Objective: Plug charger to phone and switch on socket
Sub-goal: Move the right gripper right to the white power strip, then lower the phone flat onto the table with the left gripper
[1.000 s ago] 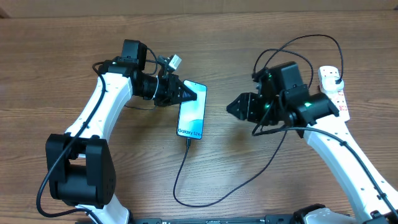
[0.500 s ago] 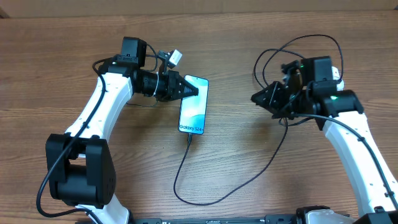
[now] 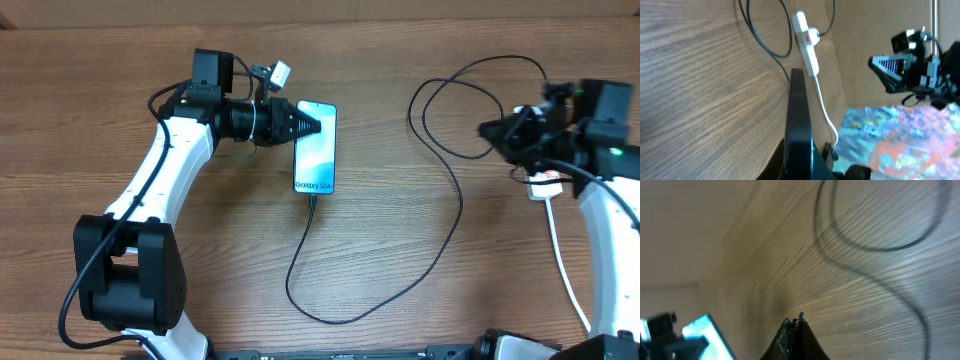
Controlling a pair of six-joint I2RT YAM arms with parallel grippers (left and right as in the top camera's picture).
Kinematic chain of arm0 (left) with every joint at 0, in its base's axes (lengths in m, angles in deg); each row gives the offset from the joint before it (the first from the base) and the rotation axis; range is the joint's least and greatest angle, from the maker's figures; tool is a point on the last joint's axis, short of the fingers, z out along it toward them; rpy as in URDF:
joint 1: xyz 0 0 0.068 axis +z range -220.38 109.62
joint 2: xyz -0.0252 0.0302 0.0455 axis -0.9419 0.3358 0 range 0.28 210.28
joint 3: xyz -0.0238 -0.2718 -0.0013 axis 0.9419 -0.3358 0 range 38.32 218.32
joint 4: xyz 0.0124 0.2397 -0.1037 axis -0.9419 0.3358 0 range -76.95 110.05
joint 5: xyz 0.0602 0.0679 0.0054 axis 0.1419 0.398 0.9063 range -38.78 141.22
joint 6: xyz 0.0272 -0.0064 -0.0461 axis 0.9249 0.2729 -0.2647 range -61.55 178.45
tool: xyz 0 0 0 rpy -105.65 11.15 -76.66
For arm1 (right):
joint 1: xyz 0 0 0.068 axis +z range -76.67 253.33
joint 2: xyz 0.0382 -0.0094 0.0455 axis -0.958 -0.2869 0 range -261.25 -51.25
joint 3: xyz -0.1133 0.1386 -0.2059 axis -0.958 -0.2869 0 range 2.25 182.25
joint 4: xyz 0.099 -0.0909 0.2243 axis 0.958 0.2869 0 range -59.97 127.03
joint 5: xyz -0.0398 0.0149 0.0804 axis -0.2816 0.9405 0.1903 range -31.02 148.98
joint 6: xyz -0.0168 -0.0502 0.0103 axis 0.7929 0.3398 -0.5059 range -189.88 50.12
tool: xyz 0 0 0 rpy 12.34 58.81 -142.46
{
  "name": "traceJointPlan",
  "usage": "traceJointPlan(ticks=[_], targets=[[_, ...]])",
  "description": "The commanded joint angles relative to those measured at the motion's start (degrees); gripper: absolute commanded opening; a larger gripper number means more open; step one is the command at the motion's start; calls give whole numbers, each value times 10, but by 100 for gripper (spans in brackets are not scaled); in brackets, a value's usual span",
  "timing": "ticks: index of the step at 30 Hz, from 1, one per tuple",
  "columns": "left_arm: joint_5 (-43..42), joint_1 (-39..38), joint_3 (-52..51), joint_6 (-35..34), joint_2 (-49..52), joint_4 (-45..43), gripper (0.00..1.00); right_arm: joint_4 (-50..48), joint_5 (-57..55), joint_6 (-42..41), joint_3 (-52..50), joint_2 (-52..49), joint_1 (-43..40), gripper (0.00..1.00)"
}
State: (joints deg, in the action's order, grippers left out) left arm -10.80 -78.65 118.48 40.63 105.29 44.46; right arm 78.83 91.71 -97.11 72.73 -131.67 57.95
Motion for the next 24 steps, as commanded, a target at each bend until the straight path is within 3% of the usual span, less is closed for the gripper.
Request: traceJointPlan(ticks=[1,4,12,24], targets=[[24,0,6,-96,-12,-23,4,-3,1,-4,20,-1,-54,4],[51,0,6,-127,-12,-42,4,-10,2,-4,26,-1,-90,4],[73,0,6,-123,-10,-50,4,-4,3,-4,65,-18,-160,4],[89,-1,6,-122,27,-47,4,2,10,46,65,-83,-167,4]])
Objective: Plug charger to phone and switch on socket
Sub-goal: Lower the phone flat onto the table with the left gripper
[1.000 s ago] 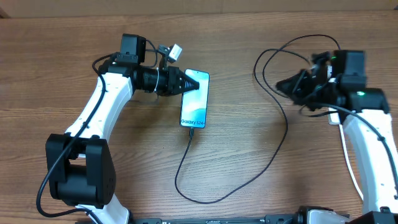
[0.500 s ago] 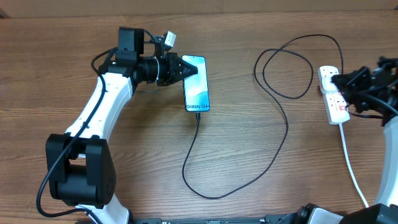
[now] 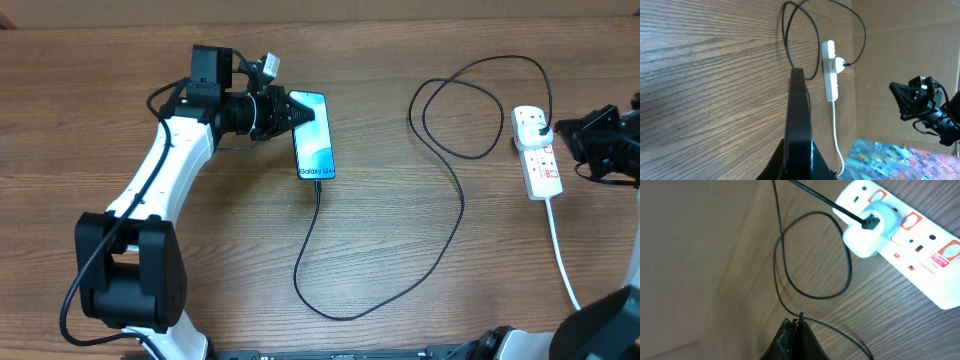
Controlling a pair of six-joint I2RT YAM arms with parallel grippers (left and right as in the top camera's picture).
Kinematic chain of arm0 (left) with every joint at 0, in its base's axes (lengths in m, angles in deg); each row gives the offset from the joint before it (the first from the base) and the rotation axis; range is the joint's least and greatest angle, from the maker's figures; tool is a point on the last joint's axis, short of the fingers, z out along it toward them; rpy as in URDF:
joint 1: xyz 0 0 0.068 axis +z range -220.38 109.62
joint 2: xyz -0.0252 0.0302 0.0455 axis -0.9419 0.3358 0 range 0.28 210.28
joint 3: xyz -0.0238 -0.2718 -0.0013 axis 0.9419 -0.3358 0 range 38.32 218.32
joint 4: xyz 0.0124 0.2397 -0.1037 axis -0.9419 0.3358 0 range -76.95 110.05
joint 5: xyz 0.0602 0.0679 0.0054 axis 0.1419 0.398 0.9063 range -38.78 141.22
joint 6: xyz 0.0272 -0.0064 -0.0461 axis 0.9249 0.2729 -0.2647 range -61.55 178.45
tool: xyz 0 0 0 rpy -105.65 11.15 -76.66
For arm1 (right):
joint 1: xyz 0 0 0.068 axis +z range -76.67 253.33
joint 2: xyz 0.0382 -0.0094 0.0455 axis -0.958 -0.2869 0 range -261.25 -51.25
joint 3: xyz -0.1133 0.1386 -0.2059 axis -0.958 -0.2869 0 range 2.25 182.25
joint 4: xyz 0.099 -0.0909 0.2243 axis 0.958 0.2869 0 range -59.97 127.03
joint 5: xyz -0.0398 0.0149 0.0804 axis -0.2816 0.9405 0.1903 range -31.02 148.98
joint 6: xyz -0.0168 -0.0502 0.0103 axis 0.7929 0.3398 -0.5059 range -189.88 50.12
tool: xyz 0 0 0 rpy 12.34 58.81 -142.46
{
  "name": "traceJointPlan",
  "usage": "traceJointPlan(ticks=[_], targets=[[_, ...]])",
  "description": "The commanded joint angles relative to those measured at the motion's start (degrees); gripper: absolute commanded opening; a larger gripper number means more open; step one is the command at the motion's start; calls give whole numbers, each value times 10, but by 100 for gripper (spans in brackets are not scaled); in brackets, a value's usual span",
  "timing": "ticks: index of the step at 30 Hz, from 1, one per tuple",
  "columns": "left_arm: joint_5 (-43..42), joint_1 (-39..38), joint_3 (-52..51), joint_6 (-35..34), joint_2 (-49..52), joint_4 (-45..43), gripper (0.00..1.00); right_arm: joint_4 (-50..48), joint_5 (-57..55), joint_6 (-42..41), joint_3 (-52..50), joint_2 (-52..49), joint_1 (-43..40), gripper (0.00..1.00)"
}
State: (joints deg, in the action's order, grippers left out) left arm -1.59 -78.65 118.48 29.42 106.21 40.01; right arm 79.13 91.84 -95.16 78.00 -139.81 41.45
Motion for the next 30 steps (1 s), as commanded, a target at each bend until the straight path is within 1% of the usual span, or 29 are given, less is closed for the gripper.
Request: traceJointPlan(ticks=[1,11,21,30], targets=[[1,-1,6,-10,26,-2,4,0,7,29,13,-2,-2,4],[3,-1,6,-12,98,-2,4,9,2,33,12,-2,-2,4],[9,-1,6,-10,103,0,4,3,-19,42,12,-12,-4,4],[10,-1,6,-10,103,0,4,-29,-2,41,12,-66,-23,4]])
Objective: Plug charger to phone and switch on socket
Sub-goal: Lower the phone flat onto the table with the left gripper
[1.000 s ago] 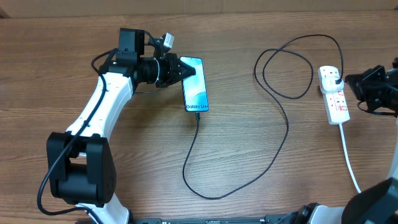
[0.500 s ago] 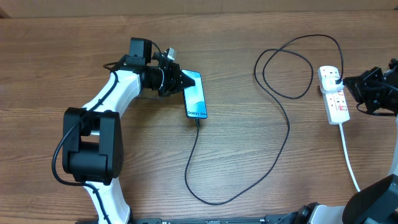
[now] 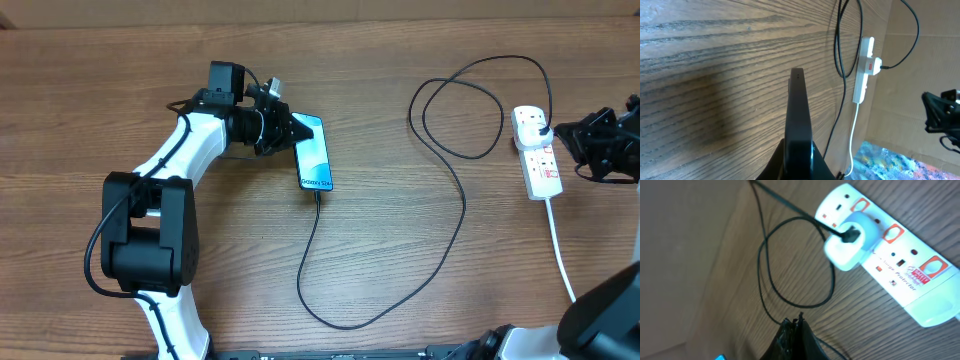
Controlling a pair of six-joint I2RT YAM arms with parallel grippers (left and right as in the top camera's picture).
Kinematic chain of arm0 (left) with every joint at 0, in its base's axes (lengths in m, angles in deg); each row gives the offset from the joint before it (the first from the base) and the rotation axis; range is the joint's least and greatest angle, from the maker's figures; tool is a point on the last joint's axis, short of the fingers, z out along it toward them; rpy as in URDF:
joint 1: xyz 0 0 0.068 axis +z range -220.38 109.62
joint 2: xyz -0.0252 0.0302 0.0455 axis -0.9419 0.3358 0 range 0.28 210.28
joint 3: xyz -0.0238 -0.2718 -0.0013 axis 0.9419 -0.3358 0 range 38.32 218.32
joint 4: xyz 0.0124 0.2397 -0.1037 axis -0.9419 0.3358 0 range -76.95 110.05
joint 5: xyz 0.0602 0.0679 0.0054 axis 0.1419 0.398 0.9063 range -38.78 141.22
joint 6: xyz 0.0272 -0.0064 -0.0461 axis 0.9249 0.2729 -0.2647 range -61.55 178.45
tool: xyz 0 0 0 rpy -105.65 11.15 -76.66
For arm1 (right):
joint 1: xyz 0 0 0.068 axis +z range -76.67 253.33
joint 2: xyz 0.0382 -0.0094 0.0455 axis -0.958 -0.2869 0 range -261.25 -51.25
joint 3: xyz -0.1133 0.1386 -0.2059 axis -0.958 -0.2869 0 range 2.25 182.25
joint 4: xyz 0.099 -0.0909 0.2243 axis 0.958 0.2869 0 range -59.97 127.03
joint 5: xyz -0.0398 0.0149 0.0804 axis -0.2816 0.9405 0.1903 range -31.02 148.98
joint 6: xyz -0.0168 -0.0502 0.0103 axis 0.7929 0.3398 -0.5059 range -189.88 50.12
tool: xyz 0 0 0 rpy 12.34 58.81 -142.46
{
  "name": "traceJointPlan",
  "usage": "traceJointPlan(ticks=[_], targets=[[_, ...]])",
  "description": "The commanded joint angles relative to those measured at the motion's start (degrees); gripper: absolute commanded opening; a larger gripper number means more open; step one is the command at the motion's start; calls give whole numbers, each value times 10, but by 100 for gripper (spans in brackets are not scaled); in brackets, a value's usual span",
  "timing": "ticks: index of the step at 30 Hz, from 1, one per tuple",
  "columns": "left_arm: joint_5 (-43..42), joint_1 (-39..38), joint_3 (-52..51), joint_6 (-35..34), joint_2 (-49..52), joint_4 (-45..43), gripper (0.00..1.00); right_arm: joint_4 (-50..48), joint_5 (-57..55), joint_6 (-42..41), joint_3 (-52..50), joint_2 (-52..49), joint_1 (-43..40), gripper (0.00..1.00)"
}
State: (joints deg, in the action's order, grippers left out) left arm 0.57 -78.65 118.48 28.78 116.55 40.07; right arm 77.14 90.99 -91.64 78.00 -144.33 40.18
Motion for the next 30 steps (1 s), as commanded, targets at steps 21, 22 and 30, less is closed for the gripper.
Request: traceJointPlan(ticks=[21,22,30], targets=[[79,-1,6,-4,6,-8,4,-14,11,9,12,-43,-11,4],[85,-1,6,-4,7,-8,4,-14,11,9,12,-43,-11,4],[91,-3,6,-12,18,-7,4,-11,11,9,12,-43,-11,4]])
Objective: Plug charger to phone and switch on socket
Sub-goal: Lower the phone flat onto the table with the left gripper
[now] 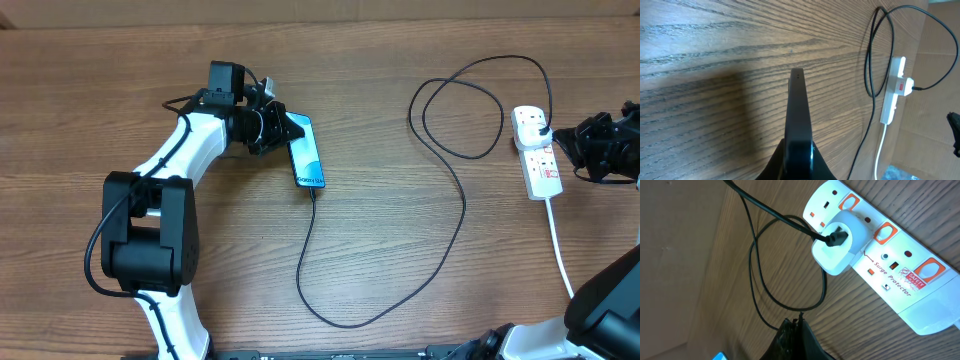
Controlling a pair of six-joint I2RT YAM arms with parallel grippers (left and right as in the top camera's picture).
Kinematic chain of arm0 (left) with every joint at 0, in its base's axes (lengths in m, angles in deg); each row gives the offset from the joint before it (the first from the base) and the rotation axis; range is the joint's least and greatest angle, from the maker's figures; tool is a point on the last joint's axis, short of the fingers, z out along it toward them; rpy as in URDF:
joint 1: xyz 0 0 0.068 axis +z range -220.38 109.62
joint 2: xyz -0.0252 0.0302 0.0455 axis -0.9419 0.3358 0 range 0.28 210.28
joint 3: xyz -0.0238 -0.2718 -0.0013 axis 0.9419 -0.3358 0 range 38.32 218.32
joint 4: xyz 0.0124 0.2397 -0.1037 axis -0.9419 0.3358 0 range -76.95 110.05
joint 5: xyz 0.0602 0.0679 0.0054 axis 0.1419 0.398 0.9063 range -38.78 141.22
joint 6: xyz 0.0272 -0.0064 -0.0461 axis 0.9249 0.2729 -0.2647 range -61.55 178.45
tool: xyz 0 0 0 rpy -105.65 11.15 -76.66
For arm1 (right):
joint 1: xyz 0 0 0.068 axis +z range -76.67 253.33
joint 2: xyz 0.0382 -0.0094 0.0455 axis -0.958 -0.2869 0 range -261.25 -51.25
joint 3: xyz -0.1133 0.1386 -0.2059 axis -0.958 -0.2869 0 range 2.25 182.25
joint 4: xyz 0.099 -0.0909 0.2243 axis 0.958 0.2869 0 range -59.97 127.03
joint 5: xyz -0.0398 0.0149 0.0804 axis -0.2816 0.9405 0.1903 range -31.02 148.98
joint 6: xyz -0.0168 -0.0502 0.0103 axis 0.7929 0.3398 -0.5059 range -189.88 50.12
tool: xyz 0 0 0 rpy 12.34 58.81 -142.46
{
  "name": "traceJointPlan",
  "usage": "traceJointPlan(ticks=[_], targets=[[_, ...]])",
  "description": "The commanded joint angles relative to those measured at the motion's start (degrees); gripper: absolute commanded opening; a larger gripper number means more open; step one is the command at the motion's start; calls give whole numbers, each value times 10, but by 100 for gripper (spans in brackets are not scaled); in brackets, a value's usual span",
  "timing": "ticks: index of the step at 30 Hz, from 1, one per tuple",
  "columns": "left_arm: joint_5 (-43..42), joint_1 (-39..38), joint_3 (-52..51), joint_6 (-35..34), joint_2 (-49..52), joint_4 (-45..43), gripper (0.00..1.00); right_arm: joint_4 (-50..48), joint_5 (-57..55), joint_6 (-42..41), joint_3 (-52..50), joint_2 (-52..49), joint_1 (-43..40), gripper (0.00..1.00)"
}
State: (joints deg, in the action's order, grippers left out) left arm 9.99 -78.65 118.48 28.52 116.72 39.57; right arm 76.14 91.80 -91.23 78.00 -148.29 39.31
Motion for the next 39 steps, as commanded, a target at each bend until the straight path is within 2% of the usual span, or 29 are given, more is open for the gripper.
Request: traceJointPlan(ticks=[1,9,15,16,18,22,27,35,39], targets=[[-3,-4,6,-10,23,-2,4,-1,3,5,12,-4,-2,4],[-33,-4,6,-12,73,-7,4,-1,3,5,12,-4,-2,4],[-24,-4,6,-12,77,-11,4,-2,3,5,12,-4,-2,4],[-22,-4,6,-11,77,-10,8,-2,3,5,12,-4,-2,4],[-19,-4,6,-11,77,-9,25,-2,2,7,12,-4,-2,4],[-12,-4,6,6,77,-5,49,-1,-6,6,12,-4,-2,4],[47,9,6,21,77,45,63,-2,-6,7,12,-4,-2,4],[63,21,6,42,77,69,60,-2,-7,7,12,-4,-2,3],[63,23,7,53,76,71,50,-2,-21,6,12,-4,-3,4]])
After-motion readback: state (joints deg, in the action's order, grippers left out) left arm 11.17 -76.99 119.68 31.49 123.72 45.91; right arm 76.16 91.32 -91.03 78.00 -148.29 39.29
